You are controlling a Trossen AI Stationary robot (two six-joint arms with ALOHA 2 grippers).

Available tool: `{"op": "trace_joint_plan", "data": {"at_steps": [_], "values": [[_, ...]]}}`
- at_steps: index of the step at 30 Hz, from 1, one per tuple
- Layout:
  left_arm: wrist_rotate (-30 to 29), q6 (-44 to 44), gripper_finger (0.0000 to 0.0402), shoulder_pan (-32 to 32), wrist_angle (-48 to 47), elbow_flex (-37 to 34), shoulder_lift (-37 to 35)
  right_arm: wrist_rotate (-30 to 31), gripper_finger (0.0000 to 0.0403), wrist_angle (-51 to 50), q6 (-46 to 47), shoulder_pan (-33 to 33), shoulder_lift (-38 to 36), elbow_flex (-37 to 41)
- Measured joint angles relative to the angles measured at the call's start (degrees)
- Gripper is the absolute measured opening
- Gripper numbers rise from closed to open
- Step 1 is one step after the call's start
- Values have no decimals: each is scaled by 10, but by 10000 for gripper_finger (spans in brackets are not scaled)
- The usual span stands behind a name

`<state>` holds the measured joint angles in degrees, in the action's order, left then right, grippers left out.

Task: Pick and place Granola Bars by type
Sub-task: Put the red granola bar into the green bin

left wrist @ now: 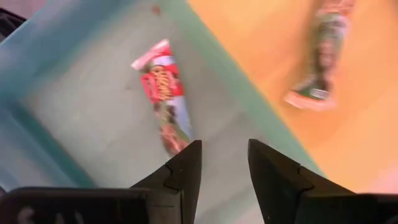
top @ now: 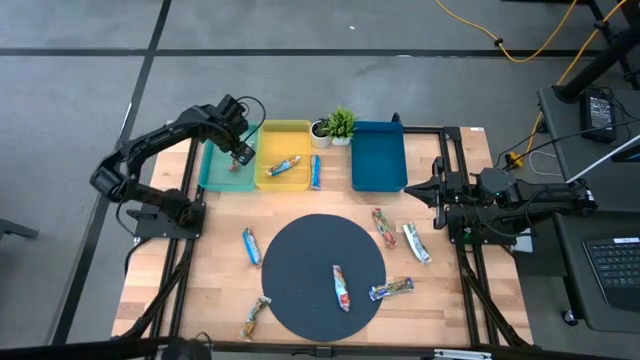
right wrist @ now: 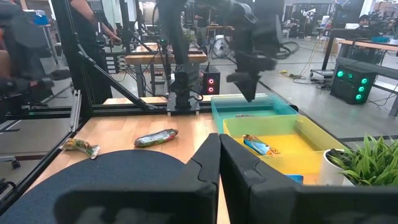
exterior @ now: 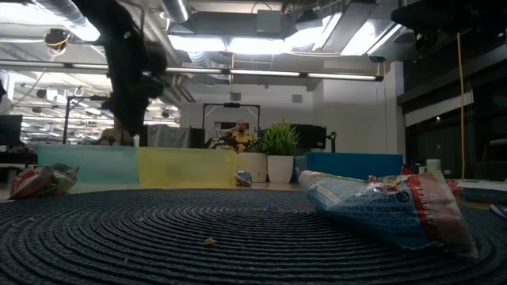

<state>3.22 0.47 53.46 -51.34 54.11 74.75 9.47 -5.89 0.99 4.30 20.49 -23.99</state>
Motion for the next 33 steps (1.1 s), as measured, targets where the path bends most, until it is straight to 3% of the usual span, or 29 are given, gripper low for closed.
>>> {"op": "trace_joint_plan", "data": {"at_steps": [6,13,20,33], "values": [[1,-55,123,-52,-4,0,-65,0,13,0,0,0,0,0],[89,-106,122,-104,-4,0,-97,0,13,0,0,0,0,0],[93,-170,104,-186,-3,0,-125,0,13,0,0,0,0,0],[79,-373,72,-425,11,0,-189,0,13,0,0,0,0,0]]}}
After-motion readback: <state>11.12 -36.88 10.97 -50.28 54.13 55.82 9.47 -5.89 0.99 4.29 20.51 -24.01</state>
